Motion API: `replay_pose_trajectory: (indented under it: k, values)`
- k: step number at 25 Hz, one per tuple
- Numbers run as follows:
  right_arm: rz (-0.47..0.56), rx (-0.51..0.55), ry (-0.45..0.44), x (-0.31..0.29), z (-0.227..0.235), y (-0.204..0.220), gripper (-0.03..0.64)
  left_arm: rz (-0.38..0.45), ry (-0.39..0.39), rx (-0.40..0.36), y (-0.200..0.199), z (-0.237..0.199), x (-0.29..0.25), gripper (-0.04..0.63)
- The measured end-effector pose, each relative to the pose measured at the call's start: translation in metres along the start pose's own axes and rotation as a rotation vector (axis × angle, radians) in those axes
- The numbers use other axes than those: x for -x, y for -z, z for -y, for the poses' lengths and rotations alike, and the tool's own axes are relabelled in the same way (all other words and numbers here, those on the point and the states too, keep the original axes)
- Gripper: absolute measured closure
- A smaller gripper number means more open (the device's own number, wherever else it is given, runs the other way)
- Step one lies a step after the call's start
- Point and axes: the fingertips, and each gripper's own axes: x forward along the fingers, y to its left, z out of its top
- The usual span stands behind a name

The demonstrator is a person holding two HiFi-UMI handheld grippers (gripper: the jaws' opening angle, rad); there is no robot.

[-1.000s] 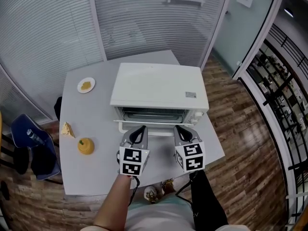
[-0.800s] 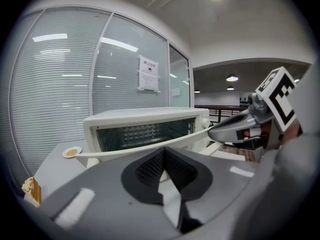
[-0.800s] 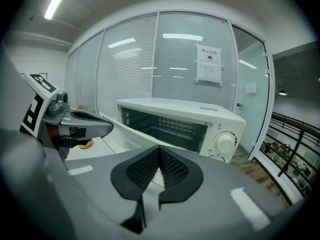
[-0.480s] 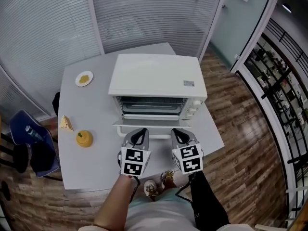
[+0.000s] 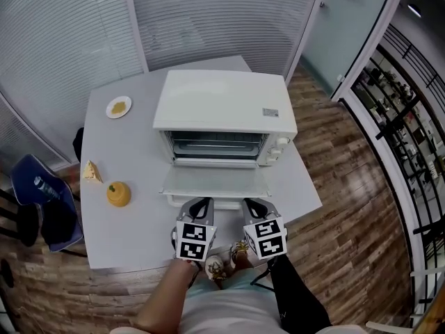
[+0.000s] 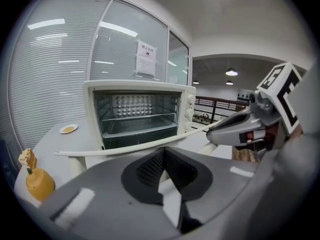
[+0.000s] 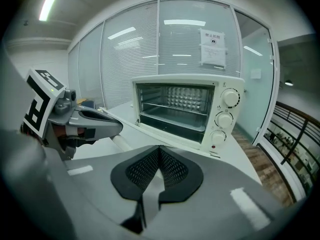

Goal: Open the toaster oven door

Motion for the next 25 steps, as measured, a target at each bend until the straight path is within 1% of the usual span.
replay_pose_trajectory:
  k: [6,11,15,20,25]
  values:
    - [-0.019,-0.061,0.001,-0.004,-0.007,0.031,0.615,0.000,-0.011,0.027,0.032,0.004,0.000,0.538]
    - [-0.019,-0.130,0.012,-0.009,-0.009,0.053,0.615,-0.023,-0.014,0.055,0.056,0.005,-0.002,0.538]
    - [-0.014,-0.141,0.035,-0.013,-0.010,0.068,0.615,-0.052,-0.018,0.072,0.074,0.004,-0.005,0.538]
    - [0.001,-0.165,0.061,-0.018,-0.013,0.084,0.615,-0.066,-0.027,0.095,0.090,0.005,-0.008,0.538]
    - [-0.038,-0.189,0.065,-0.024,-0.014,0.106,0.615,-0.110,-0.017,0.120,0.113,0.009,-0.010,0.538]
